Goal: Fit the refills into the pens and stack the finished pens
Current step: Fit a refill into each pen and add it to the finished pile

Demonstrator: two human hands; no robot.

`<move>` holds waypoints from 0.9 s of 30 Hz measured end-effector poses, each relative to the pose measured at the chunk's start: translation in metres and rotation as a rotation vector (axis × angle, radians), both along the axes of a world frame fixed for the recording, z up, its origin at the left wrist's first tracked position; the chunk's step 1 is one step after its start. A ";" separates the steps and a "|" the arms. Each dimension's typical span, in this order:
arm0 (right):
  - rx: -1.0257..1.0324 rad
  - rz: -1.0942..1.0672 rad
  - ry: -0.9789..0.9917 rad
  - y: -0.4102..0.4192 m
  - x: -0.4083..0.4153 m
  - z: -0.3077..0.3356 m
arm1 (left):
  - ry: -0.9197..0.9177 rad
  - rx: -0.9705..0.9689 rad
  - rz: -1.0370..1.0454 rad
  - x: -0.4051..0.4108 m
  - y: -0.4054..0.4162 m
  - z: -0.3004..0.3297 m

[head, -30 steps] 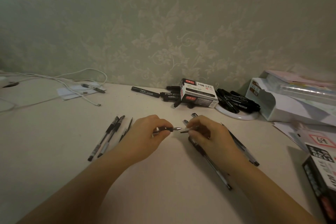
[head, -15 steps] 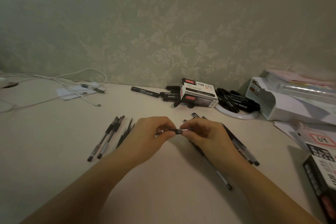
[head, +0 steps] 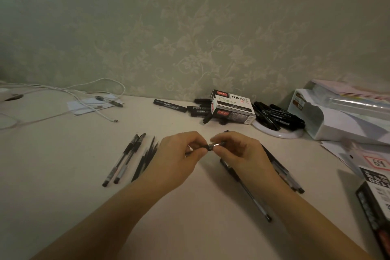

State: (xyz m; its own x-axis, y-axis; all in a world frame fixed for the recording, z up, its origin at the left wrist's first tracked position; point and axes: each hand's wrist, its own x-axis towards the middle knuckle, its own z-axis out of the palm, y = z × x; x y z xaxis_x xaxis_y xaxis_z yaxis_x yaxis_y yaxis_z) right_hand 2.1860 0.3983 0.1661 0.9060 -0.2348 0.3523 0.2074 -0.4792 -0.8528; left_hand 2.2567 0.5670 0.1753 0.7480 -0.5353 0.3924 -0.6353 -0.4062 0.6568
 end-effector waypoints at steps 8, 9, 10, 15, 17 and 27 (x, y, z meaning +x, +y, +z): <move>-0.050 -0.228 -0.019 -0.004 -0.003 -0.004 | 0.004 0.108 0.609 0.056 0.062 0.017; -0.073 -0.240 -0.009 -0.005 -0.004 -0.004 | 0.032 0.161 0.667 0.066 0.074 0.016; -0.098 -0.250 -0.003 -0.006 -0.004 -0.005 | 0.059 0.203 0.708 0.073 0.083 0.013; -0.231 -0.338 0.021 -0.010 -0.005 -0.003 | 0.169 0.357 0.724 0.085 0.096 -0.004; -0.342 -0.388 0.056 -0.011 -0.007 -0.001 | 0.184 0.393 0.712 0.086 0.095 -0.006; -0.818 -0.352 0.375 0.005 -0.012 0.007 | 0.018 0.372 0.677 0.079 0.084 0.001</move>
State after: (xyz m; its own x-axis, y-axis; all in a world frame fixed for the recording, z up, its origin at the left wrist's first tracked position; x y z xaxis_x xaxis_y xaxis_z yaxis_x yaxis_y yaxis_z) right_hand 2.1741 0.4029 0.1729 0.9176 -0.3246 0.2296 -0.2793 -0.9372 -0.2089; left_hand 2.3355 0.6508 0.1767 0.9638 -0.0530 0.2613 -0.1602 -0.8985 0.4087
